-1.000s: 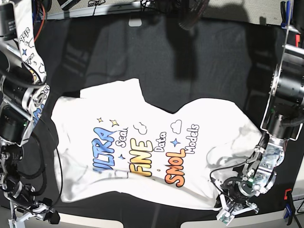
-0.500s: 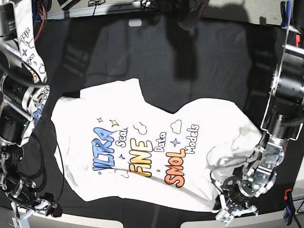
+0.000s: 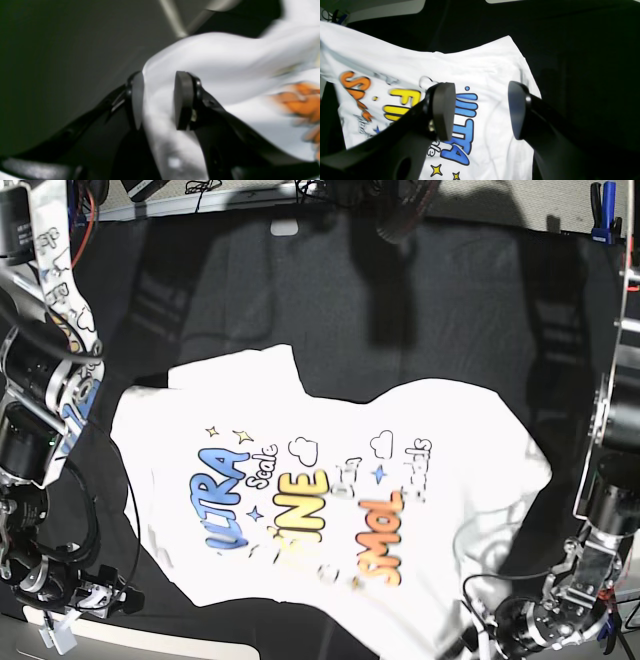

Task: Layout the t-shirt on the table in an organized manner, then fold the t-shirt properly
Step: 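Pull the shirt corners outward with both grippers to straighten it, then release the shirt and raise both grippers away from it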

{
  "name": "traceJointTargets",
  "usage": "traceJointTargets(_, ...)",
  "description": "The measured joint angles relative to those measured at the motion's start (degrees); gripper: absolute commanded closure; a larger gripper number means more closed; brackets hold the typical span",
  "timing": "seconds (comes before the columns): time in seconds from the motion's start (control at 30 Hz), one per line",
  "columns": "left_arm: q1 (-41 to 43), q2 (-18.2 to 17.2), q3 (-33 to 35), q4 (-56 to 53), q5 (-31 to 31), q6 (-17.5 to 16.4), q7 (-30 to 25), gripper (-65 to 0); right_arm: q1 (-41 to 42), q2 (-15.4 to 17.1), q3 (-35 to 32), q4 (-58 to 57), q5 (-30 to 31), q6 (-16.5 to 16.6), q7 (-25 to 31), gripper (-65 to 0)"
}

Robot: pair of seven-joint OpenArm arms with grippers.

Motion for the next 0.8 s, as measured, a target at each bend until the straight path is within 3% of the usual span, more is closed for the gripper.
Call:
traceJointTargets(0.03, -0.26, 0.04, 0.02, -0.28, 0.02, -3.06, 1.29, -18.9, -0.02, -0.07, 0.0, 0.0, -0.04, 0.0, 0.0, -32.6)
traceJointTargets(0.13, -0.24, 0.33, 0.04, -0.46, 0.37, -1.97, 1.36, -18.9, -0.02, -0.15, 0.0, 0.0, 0.22, 0.0, 0.0, -32.6)
traceJointTargets(0.23, 0.07, 0.5, 0.04, -0.5, -2.73, 13.31, 3.1, -19.0, -0.02, -0.17, 0.0, 0.0, 0.44, 0.0, 0.0, -32.6)
traceJointTargets(0.3, -0.28, 0.15, 0.04, -0.5, -7.1, 15.72, 8.17, -19.0, -0.02, -0.17, 0.0, 0.0, 0.42, 0.0, 0.0, -32.6)
traceJointTargets(0.43, -0.15, 0.07, 0.0, -0.52, -18.12, 15.65, 18.29, -18.9, 0.0, -0.15, 0.0, 0.0, 0.44, 0.0, 0.04, -32.6)
traceJointTargets(0.53, 0.2, 0.33, 0.02, -0.39, -24.37, 12.76, 25.79, -18.9, -0.02, -0.13, 0.0, 0.0, 0.48, 0.0, 0.33, -32.6)
traceJointTargets(0.6, 0.55, 0.31, 0.02, 0.57, -26.82, 11.8, 30.77, -18.9, -0.04, 0.15, 0.07, 0.0, 4.11, 0.0, -1.2, -32.5)
traceJointTargets(0.67, 1.77, 0.02, 0.02, 3.72, -29.18, 11.58, 33.83, -18.9, 0.04, 0.17, -0.46, 0.0, 8.92, 0.0, -6.25, -32.5)
traceJointTargets(0.8, 7.26, -0.98, 0.02, 16.41, -31.56, 11.39, 39.23, -18.9, -1.42, 0.0, -4.44, 0.0, 14.38, 0.0, -7.08, -32.5)
